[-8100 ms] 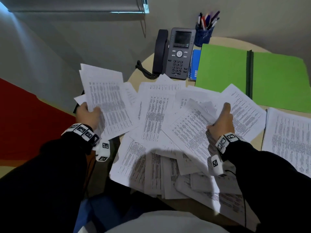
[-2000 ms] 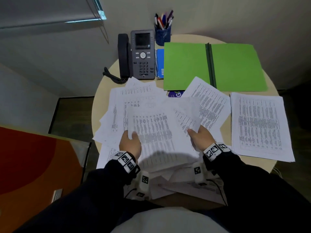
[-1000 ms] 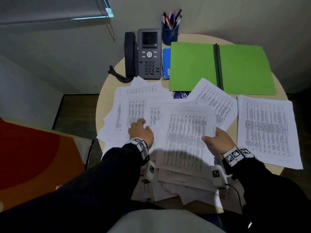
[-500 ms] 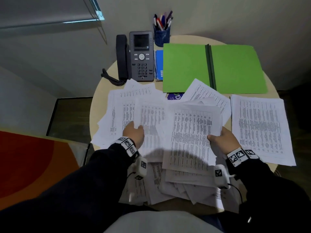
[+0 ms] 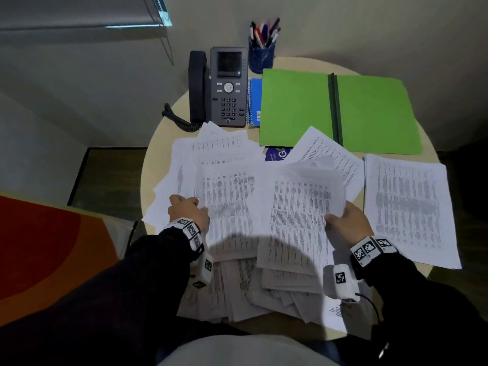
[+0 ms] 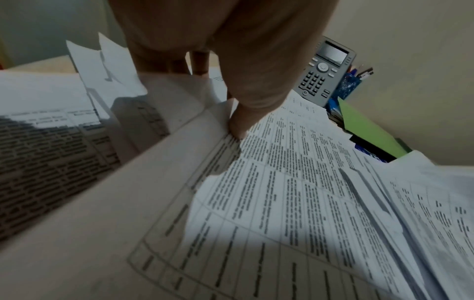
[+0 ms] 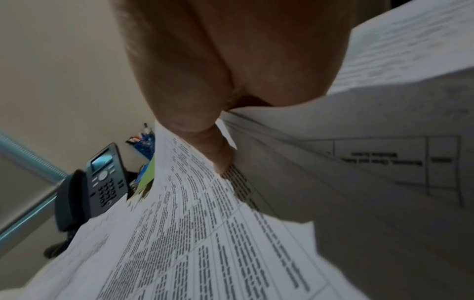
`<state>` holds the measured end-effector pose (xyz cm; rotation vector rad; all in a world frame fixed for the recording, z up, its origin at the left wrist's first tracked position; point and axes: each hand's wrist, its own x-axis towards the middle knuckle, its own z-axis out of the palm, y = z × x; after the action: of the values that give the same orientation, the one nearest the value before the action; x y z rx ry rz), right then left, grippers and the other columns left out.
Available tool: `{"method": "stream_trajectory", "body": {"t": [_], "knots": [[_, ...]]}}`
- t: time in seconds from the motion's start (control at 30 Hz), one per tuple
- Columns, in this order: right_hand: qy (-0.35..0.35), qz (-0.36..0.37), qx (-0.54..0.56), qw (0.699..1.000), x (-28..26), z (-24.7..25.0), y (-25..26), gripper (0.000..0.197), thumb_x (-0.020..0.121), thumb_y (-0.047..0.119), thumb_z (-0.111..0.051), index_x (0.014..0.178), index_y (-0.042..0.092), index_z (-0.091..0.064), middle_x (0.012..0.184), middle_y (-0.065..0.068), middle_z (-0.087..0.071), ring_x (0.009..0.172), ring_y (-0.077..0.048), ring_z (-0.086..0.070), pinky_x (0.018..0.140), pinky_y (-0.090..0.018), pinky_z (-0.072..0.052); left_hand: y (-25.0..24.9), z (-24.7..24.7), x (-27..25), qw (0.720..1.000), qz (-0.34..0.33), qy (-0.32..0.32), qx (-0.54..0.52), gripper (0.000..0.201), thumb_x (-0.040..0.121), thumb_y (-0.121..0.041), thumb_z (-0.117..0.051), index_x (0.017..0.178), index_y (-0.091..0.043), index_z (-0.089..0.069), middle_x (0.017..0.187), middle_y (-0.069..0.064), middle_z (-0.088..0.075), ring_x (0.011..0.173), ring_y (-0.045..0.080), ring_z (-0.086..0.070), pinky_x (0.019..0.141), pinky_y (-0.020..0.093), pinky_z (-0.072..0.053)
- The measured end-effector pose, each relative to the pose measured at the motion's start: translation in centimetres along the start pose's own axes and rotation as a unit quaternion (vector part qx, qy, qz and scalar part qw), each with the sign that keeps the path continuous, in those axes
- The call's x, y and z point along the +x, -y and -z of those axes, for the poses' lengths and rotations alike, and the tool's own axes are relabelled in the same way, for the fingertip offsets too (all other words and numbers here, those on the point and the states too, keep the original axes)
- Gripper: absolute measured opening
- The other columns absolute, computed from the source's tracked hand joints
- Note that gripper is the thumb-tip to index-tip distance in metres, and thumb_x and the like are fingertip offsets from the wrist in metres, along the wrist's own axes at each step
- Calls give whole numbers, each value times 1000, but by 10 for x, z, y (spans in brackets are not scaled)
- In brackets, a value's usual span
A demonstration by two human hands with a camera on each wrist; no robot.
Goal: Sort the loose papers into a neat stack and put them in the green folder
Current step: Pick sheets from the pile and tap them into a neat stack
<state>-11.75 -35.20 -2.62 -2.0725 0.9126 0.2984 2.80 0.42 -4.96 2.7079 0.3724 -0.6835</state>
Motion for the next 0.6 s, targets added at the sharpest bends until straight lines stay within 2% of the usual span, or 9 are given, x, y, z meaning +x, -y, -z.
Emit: {"method": "stream_trajectory", "body": {"t": [0.07, 0.17, 0.23, 0.3, 0.4, 0.43, 0.5, 0.53, 0.6], "knots": [[-16, 27, -41, 999, 13, 2, 2, 32, 92, 15, -65, 124, 12, -63, 103, -8, -65, 94, -27, -62, 77, -32, -48, 2, 1, 1, 1000, -5, -16, -20, 15, 97, -24, -66, 104, -11, -62, 140, 7, -29, 94, 27, -51, 82, 29, -42], [-66, 54, -134, 987, 41, 7, 8, 37, 86, 19, -72, 122, 9, -67, 121, -21, -60, 116, -41, -55, 98, -45, -47, 8, 2, 2, 999, 7, -7, -34, 28, 99, -19, -62, 122, -5, -61, 145, 9, -28, 79, 24, -53, 83, 30, -42], [-78, 46, -160, 983, 57, 6, 12, 42, 87, 22, -72, 127, 11, -67, 138, -22, -48, 130, -43, -40, 109, -43, -36, 11, 6, 2, 999, 4, -12, -32, 33, 99, -17, -60, 128, -1, -59, 147, 12, -35, 86, 28, -54, 83, 32, -41], [-63, 26, -185, 980, 65, 2, 17, 43, 89, 24, -68, 131, 15, -64, 150, -22, -37, 137, -43, -31, 111, -43, -33, 15, 9, 3, 999, -10, -21, -39, 38, 97, -13, -60, 132, 1, -56, 134, 18, -48, 100, 36, -60, 82, 35, -42], [-36, -21, -205, 978, 61, -6, 25, 50, 93, 22, -60, 141, 17, -51, 164, -18, -18, 148, -37, -19, 115, -50, -33, 21, 13, -1, 991, 11, -39, -128, 59, 96, -10, -61, 149, -16, -37, 120, 16, -59, 97, 38, -65, 80, 40, -51], [-42, -26, -216, 975, 58, -9, 28, 50, 94, 22, -59, 142, 17, -49, 164, -17, -19, 148, -36, -20, 114, -52, -34, 22, 13, -1, 985, 24, -40, -167, 66, 95, -10, -61, 152, -23, -30, 128, 13, -60, 96, 35, -66, 81, 40, -53], [-62, -11, -252, 966, 54, -16, 31, 42, 94, 23, -57, 135, 18, -52, 157, -14, -32, 142, -37, -28, 107, -54, -38, 27, 13, 0, 977, 44, -40, -204, 74, 94, -12, -65, 156, -24, -25, 148, 9, -53, 114, 36, -64, 94, 44, -54], [-68, 2, -263, 962, 53, -20, 31, 36, 93, 22, -57, 129, 18, -54, 151, -12, -39, 139, -36, -32, 105, -54, -39, 28, 13, 2, 979, 53, -39, -195, 69, 95, -14, -65, 154, -20, -32, 147, 10, -54, 117, 36, -63, 97, 43, -52], [-77, 20, -256, 963, 51, -26, 29, 30, 91, 17, -59, 121, 17, -56, 140, -6, -49, 134, -34, -35, 102, -52, -37, 30, 14, 4, 984, 52, -34, -165, 42, 95, -17, -64, 136, -13, -57, 127, 11, -67, 101, 33, -64, 89, 38, -52]]}}
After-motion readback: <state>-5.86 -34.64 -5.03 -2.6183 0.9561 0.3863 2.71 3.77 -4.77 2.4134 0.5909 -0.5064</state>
